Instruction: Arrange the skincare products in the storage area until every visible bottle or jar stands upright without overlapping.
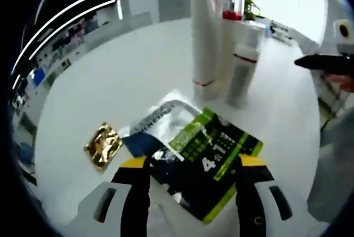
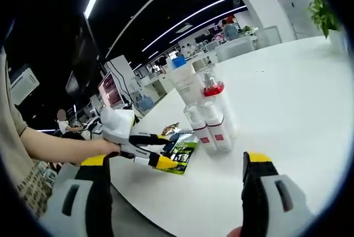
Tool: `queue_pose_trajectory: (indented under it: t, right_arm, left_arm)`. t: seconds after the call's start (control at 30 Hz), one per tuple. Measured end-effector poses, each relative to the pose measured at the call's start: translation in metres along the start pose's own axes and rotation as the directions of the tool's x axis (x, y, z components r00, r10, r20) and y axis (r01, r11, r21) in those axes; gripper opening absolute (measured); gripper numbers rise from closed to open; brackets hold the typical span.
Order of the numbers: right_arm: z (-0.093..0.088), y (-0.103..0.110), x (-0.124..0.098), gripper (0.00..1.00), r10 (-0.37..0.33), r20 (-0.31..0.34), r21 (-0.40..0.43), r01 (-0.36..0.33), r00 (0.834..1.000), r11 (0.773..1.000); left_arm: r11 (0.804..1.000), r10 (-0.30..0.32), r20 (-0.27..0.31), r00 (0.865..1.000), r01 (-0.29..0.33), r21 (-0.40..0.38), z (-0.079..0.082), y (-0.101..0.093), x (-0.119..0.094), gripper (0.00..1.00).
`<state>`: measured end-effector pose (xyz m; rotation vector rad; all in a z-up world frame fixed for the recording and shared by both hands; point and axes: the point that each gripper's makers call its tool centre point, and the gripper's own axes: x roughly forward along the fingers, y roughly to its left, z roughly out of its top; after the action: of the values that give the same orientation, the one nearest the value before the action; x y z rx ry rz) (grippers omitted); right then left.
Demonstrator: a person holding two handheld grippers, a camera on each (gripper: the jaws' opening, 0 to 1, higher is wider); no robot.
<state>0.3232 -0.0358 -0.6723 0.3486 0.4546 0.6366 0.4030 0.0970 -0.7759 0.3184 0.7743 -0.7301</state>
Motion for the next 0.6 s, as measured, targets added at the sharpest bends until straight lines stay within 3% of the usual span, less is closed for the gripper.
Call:
queue_pose_trajectory:
  t: [0.2, 0.6]
  right_arm:
    - [0.0003, 0.0007, 0.0001, 1.0, 0.0, 0.0, -0.002, 0.0, 1.0, 1.0]
    - [-0.0003, 0.0023, 0.0004, 1.0, 0.005, -0.006, -0.007, -0.005, 1.0, 1.0]
  left_arm:
    - [0.999, -0.031, -0.008, 0.999, 0.031, 0.023, 0.0009, -0.0003, 0.0015, 0.6]
    - [1.0, -0.025, -0.024, 0.999, 0.026, 0.017, 0.0008, -0.0006, 0.0002, 0.59]
